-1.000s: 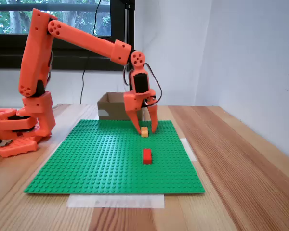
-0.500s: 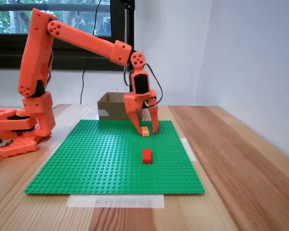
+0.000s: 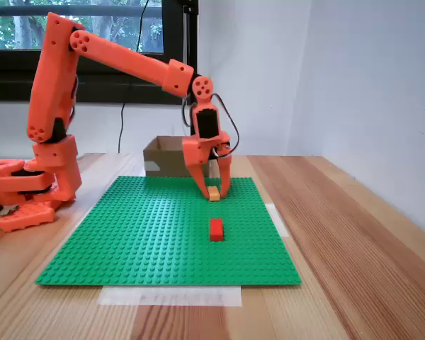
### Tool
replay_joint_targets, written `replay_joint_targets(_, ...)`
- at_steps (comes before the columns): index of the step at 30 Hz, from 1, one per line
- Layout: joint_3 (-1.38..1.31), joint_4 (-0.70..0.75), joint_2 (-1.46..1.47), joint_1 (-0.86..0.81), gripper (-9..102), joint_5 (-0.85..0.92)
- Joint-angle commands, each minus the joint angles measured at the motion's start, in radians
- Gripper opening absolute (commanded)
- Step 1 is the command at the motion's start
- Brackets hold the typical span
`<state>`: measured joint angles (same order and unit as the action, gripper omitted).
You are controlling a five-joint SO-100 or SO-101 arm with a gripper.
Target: Pick the yellow lego block and put it in the box.
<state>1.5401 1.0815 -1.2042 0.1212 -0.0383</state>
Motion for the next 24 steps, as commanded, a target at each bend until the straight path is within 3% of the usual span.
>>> replay_joint_targets(1,-0.025,0.006,-0.008,-0.006,11,0.005)
replay_joint_targets(24,-0.026,0.035,-0.051,-0.009,8,0.032)
